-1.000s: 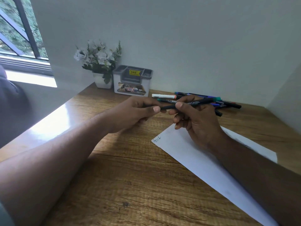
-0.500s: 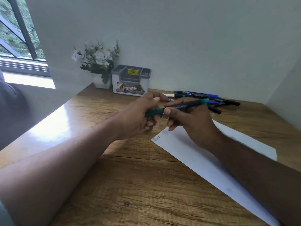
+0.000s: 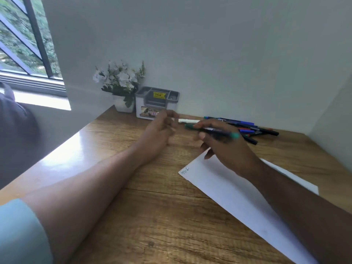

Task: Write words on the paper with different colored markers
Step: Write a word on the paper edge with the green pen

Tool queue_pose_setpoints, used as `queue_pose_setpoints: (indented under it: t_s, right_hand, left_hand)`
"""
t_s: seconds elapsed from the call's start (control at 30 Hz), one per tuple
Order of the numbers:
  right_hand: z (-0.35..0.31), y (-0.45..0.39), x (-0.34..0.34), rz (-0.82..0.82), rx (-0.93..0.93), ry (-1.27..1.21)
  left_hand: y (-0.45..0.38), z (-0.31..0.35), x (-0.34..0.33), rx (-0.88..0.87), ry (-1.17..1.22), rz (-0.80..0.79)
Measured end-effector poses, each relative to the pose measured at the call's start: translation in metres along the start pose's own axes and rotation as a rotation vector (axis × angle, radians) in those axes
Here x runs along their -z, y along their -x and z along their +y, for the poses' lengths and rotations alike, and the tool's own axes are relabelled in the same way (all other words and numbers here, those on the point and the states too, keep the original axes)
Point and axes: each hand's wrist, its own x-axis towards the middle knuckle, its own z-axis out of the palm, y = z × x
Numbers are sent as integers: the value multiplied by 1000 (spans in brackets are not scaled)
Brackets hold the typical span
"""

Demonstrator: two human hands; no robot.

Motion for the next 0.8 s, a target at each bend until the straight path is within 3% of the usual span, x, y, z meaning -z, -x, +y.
queue_pose_setpoints:
  t_s: [0.1,0.17,0.3,0.47,0.6,0.8]
  right_hand:
    - [4,-8,12,-112,54,444]
    - [-1,-15,16,-102,-18,385]
    - [-18,-41,11,169,42,171]
    - [-22,-89,-10,269,220,145]
    - [-14,-125,-25,370,324,215]
    - [3,-174,-30,513,258,-56]
  left_hand:
    - [-10,-12,10,-36,-299,95]
    - [-16,-18,7,-94,-518,86]
    - [-32,-17,4,-158,-730,199]
    - [-51,-20,0,-34,-771,126]
    - [-58,-27,2,-36,-743,127]
    - [-64,-33,3,-46,-735,133]
